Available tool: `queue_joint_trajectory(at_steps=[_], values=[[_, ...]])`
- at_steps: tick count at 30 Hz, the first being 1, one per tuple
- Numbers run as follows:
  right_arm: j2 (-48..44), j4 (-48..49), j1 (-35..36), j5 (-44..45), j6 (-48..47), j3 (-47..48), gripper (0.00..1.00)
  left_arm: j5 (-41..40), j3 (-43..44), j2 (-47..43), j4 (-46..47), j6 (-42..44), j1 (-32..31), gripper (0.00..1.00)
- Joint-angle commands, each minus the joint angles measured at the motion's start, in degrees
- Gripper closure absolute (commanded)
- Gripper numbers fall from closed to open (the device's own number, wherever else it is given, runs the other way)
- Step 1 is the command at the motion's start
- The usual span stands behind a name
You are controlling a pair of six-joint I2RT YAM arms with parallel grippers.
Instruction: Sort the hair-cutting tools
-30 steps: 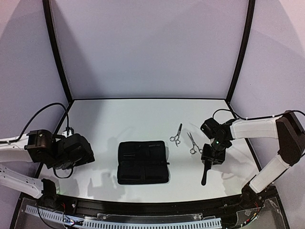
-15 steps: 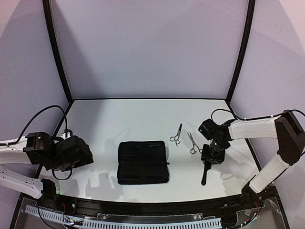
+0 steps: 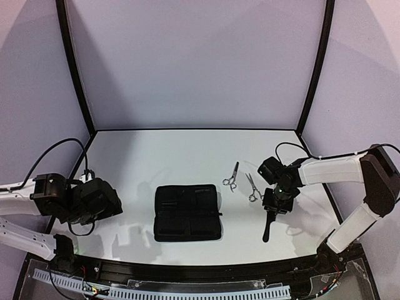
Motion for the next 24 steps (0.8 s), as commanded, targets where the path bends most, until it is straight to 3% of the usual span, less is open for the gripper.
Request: queue_joint_trajectory(at_steps=[1,9,15,20,24], values=[[1.88,-2.94,1.33,1.54,0.48,-2.14,0.71,-0.12,-0.74,-1.0,0.06,-0.27,-0.2,0.01],[-7.65,-10.3,4.48,7.08,-2.07,2.13,0.76,0.78,-0.48,-1.77,3.15,3.22,-0.22,0.01],[-17.71,-12.51,6.49,7.69,-3.69,3.91,0.77,4.78,-1.56,-4.75,12.81,10.52,-0.21,0.01],[-24.5,-10.3,8.33,5.99,-1.64,5.01,0.78,11.37,-3.71,-5.95,26.76,19.17,-0.2,0.01],[-24.25,-8.14,13.39,9.08,1.4,9.35,0.8,20.06,-2.17,0.39,42.01,26.6,-0.2,0.01]])
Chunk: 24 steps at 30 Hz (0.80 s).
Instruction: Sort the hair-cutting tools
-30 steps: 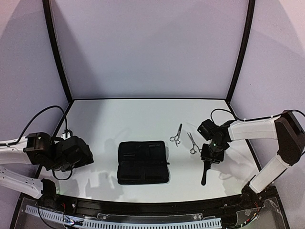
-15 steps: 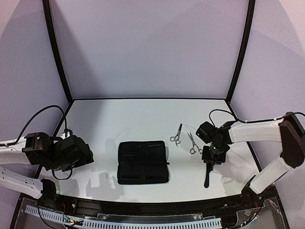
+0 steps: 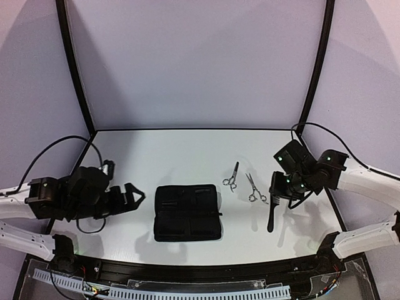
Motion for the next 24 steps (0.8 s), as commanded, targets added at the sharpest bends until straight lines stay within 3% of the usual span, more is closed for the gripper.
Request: queue_joint_trajectory(at_steps=[1,5,8,15,20,24], values=[[0.96,2.71,6.02,3.05,3.5,6.38,0.8,11.38,1.92,7.25,20.48,11.32,-0.2,0.01],[3.93,8.42,9.98,1.95,0.0,11.58,0.81,17.58,11.46,19.41,20.5,16.44,-0.2,0.01],[5.95,14.89,12.82,-1.72,-10.93,13.7,0.81,19.78,16.54,26.59,18.43,18.37,-0.2,0.01],[9.03,18.49,17.61,-14.69,-39.85,15.91,0.84,22.85,18.8,22.37,21.01,15.92,0.67,0.01],[11.12,19.03,22.26,-17.45,-51.61,17.16,0.84,30.44,19.41,20.08,21.45,11.63,3.86,0.01],[11.32,20.69,22.99,-19.98,-55.59,17.48,0.84,34.6,18.83,20.82,22.49,9.39,5.07,0.03]])
